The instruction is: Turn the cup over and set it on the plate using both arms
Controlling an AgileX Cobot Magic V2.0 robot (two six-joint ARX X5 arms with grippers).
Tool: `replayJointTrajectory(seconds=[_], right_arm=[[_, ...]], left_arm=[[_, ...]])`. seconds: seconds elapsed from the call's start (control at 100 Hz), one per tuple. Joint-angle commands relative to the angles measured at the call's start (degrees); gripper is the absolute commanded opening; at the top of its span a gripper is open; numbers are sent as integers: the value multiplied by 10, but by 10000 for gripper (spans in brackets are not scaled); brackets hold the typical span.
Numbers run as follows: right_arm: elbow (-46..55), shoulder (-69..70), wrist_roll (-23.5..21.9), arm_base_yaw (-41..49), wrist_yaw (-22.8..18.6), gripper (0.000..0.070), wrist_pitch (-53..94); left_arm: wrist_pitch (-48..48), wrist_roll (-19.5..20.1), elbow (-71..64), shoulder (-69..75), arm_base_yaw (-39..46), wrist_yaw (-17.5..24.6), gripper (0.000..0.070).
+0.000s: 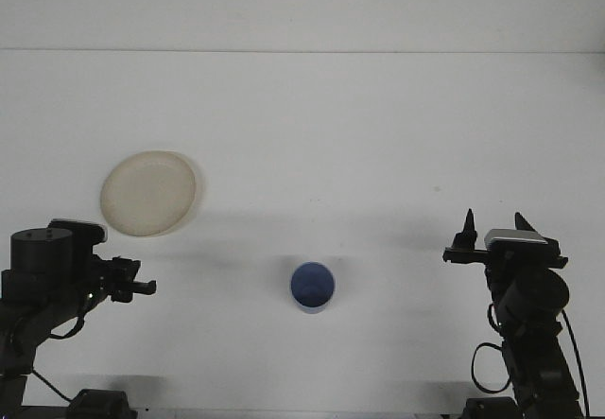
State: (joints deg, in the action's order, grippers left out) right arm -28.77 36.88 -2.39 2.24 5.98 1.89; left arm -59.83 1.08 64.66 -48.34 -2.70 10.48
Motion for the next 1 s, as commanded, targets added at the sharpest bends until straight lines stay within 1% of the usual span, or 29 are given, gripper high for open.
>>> replayJointTrajectory(seconds=[0.0,0.02,0.05,0.15,0.19,0.21,0.22,0.23,0.27,0.3,0.32,0.44,0.55,0.76,0.83,0.99], right_arm=[[-5,2,-6,2,0,537,-6],[-5,2,-6,2,0,537,-6],[-5,2,-6,2,0,537,-6],[-5,2,-6,2,0,537,-6],[-5,2,-6,2,0,537,-6],[-5,2,-6,2,0,537,-6],[-5,2,-6,2,0,537,-6],[-5,2,-6,2,0,537,-6],[-5,2,-6,2,0,537,-6],[-5,2,-6,2,0,537,-6],[-5,2,-6,2,0,537,-6],[-5,2,-6,2,0,537,-6],[-5,2,-6,2,0,537,-6],[-5,2,-6,2,0,537,-6],[-5,2,-6,2,0,537,-6],[-5,2,-6,2,0,537,-6]], left_arm=[[-1,-19,12,-3,-1,2,292],[-1,-20,12,-3,-1,2,323],[-1,-20,12,-3,-2,2,351],[-2,-20,13,-3,-7,1,355],[-2,-20,13,-4,-10,2,384],[-1,-20,14,-5,-12,1,413],[-1,-20,14,-5,-13,1,441],[-1,-20,14,-6,-13,2,450],[-2,-21,15,-11,-18,2,538],[-2,-23,17,-15,-22,2,583],[-2,-25,18,-18,-24,2,598],[-3,-42,32,-53,-55,2,585],[-1,-48,52,-96,-97,2,585],[27,-54,96,-206,-210,1,584],[42,-68,112,-247,-250,1,584],[62,-72,152,-329,-327,1,584]])
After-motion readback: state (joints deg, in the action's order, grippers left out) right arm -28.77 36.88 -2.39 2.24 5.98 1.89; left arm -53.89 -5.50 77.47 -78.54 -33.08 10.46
